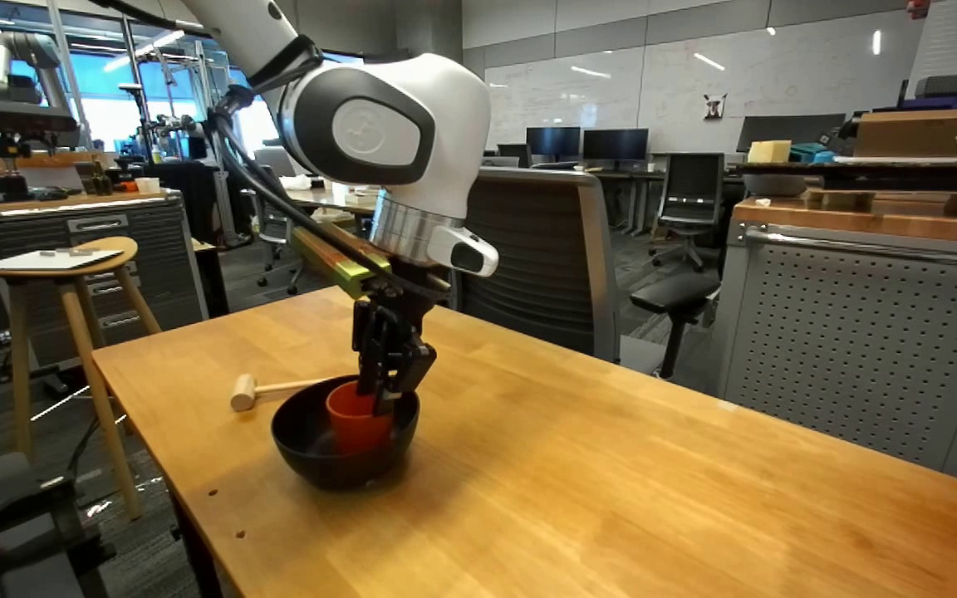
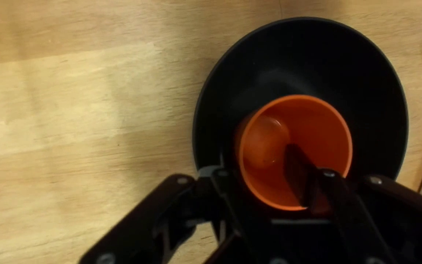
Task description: Place the orange cup inside the black bowl
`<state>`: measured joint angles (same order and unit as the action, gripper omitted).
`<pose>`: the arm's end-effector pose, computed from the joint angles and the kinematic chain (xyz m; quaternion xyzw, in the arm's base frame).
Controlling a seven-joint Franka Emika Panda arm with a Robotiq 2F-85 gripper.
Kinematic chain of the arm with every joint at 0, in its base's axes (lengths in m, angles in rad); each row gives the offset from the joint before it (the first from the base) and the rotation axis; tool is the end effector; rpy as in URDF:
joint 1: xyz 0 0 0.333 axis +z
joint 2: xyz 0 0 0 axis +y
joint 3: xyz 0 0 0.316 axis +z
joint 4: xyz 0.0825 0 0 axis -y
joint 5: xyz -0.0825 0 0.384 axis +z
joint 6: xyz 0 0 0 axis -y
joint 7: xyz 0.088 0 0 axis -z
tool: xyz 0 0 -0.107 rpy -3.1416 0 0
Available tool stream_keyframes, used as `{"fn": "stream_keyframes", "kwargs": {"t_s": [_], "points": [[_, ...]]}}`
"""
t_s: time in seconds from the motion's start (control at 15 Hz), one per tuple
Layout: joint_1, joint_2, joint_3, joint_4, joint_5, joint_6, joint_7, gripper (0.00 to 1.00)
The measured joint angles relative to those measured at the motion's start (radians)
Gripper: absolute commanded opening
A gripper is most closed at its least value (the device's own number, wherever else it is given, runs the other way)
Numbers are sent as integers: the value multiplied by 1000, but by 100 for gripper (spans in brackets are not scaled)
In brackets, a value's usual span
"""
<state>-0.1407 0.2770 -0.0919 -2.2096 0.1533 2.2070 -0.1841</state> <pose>0.5076 -0.1156 0.2337 -0.9865 0.0776 0.1261 0.0696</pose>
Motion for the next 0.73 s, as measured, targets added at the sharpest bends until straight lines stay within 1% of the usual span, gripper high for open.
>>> {"fn": "stream_keyframes", "kwargs": {"t_s": [0.07,0.2,0.27,0.6,0.73], "points": [[0,-14,0,0,0,-9,-18,82],[0,-55,0,1,0,-36,-50,95],[0,-84,0,2,-2,-55,-68,100],[10,-296,4,12,-71,-183,-174,100],[17,-381,5,16,-76,-256,-229,100]]}}
